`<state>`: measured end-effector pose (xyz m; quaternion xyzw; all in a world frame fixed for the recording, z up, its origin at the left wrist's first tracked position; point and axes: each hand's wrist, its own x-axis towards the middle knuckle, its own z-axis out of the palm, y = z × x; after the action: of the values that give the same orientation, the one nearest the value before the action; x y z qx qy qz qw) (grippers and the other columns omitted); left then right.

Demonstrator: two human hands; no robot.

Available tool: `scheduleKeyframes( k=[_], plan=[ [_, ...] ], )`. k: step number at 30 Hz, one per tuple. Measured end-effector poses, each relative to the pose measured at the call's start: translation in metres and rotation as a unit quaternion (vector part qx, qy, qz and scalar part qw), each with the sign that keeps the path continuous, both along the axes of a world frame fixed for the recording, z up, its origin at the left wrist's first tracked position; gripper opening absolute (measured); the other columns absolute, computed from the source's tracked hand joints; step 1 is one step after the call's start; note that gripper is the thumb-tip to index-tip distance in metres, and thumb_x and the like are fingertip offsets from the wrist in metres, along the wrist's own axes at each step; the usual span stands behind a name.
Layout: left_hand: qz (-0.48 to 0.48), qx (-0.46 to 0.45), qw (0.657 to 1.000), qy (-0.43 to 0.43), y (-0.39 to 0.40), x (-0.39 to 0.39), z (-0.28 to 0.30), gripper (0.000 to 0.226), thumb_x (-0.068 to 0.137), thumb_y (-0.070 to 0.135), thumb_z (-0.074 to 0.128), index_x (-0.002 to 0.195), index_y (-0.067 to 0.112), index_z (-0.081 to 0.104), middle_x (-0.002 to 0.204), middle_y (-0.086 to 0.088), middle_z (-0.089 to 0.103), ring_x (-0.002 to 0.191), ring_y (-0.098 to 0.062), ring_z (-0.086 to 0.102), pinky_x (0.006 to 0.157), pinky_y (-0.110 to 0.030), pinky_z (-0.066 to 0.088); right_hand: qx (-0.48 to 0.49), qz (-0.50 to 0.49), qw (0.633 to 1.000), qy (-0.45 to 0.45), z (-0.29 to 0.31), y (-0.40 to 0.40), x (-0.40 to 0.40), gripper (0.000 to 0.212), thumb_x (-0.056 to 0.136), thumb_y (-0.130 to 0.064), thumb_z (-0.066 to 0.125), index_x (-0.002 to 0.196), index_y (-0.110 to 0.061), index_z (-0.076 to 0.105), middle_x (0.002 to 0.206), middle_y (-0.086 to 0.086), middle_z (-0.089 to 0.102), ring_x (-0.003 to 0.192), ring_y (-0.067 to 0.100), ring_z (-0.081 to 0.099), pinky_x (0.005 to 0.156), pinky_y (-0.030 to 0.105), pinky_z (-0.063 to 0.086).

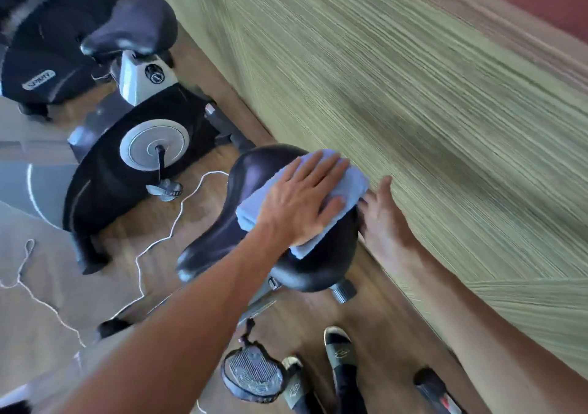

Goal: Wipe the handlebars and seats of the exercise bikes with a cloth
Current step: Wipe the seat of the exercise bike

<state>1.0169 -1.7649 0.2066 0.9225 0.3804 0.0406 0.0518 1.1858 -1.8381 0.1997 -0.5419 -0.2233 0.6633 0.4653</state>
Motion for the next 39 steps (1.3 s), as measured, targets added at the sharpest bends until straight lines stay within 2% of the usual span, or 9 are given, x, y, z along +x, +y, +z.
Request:
scheduleKeyframes(
  k=[4, 11, 17, 20, 23, 28, 32, 35, 39],
  plan=[
    [0.034, 0.016, 0.999, -0.038, -0.041, 0.025, -0.001, 0.059, 0.105, 0.051, 0.035, 0.156, 0.022, 0.04, 0.163, 0.002, 0.038, 0.153, -0.025, 0.027, 0.123, -0.047, 0.022, -0.032, -0.038, 0.998, 0.05, 0.008, 0.006, 0.011, 0.095, 0.091, -0.082, 0.003, 0.14, -0.019, 0.055, 0.135, 0.008, 0.067, 0.125, 0.021, 0.064, 0.11, 0.038, 0.046],
    [-0.173, 0.023, 0.984, -0.047, -0.057, -0.047, -0.009, 0.058, 0.105, 0.046, 0.05, 0.158, 0.027, 0.039, 0.165, 0.002, 0.035, 0.155, -0.023, 0.027, 0.124, -0.048, 0.027, -0.077, -0.061, 0.995, -0.006, -0.012, -0.03, 0.022, 0.095, 0.091, -0.081, 0.003, 0.137, -0.021, 0.06, 0.133, 0.006, 0.068, 0.129, 0.02, 0.06, 0.123, 0.042, 0.03],
    [0.223, 0.074, 0.969, -0.075, -0.032, -0.009, -0.013, 0.056, 0.106, 0.045, 0.036, 0.153, 0.017, 0.043, 0.156, -0.007, 0.046, 0.146, -0.035, 0.039, 0.119, -0.048, 0.033, -0.068, -0.065, 0.992, -0.083, -0.017, -0.066, 0.032, 0.098, 0.093, -0.077, -0.001, 0.142, -0.016, 0.058, 0.133, 0.005, 0.068, 0.122, 0.009, 0.063, 0.108, 0.029, 0.04],
    [0.142, 0.064, 0.984, -0.082, -0.073, 0.027, -0.017, 0.06, 0.101, 0.051, 0.046, 0.154, 0.023, 0.045, 0.158, -0.005, 0.045, 0.146, -0.036, 0.038, 0.116, -0.049, 0.034, -0.069, -0.125, 0.986, -0.087, -0.012, -0.068, 0.028, 0.093, 0.098, -0.072, 0.002, 0.138, -0.011, 0.06, 0.133, 0.009, 0.067, 0.114, 0.007, 0.064, 0.086, 0.02, 0.044],
    [0.036, 0.079, 0.991, -0.1, -0.093, 0.0, -0.024, 0.059, 0.101, 0.054, 0.05, 0.154, 0.028, 0.047, 0.16, -0.001, 0.044, 0.149, -0.033, 0.038, 0.116, -0.048, 0.035, -0.052, -0.131, 0.982, -0.123, -0.003, -0.064, 0.012, 0.082, 0.103, -0.065, 0.007, 0.129, -0.013, 0.064, 0.13, 0.009, 0.068, 0.109, 0.008, 0.064, 0.1, 0.029, 0.044],
    [0.171, 0.131, 0.97, -0.109, -0.107, -0.081, -0.034, 0.055, 0.105, 0.054, 0.041, 0.152, 0.027, 0.05, 0.158, 0.001, 0.047, 0.145, -0.034, 0.043, 0.116, -0.046, 0.035, 0.022, -0.023, 0.946, -0.324, 0.016, -0.033, -0.044, 0.056, 0.11, -0.05, 0.023, 0.126, -0.014, 0.061, 0.126, 0.0, 0.065, 0.118, 0.025, 0.057, 0.1, 0.032, 0.039],
    [0.28, 0.173, 0.934, -0.142, -0.104, -0.116, -0.043, 0.048, 0.105, 0.044, 0.049, 0.146, 0.021, 0.058, 0.149, -0.005, 0.056, 0.131, -0.039, 0.054, 0.106, -0.05, 0.045, 0.032, -0.006, 0.901, -0.433, 0.007, -0.003, -0.062, 0.046, 0.101, -0.058, 0.022, 0.101, -0.021, 0.048, 0.097, -0.011, 0.05, 0.09, 0.014, 0.049, 0.089, 0.039, 0.04],
    [0.472, 0.131, 0.843, -0.221, -0.096, -0.124, -0.037, 0.048, 0.103, 0.046, 0.044, 0.139, 0.021, 0.063, 0.141, -0.001, 0.062, 0.119, -0.031, 0.059, 0.097, -0.046, 0.049, 0.03, -0.041, 0.883, -0.467, 0.004, 0.003, -0.065, 0.038, 0.106, -0.045, 0.025, 0.076, -0.027, 0.04, 0.075, -0.008, 0.049, 0.068, 0.015, 0.047, 0.082, 0.048, 0.047],
    [0.568, 0.047, 0.799, -0.194, -0.088, -0.111, -0.019, 0.052, 0.1, 0.051, 0.033, 0.135, 0.03, 0.064, 0.133, 0.007, 0.065, 0.115, -0.029, 0.058, 0.095, -0.043, 0.046, 0.013, -0.075, 0.902, -0.426, 0.005, -0.002, -0.069, 0.057, 0.109, -0.051, 0.019, 0.133, -0.023, 0.063, 0.134, 0.003, 0.066, 0.126, 0.026, 0.057, 0.112, 0.042, 0.038]
  ],
)
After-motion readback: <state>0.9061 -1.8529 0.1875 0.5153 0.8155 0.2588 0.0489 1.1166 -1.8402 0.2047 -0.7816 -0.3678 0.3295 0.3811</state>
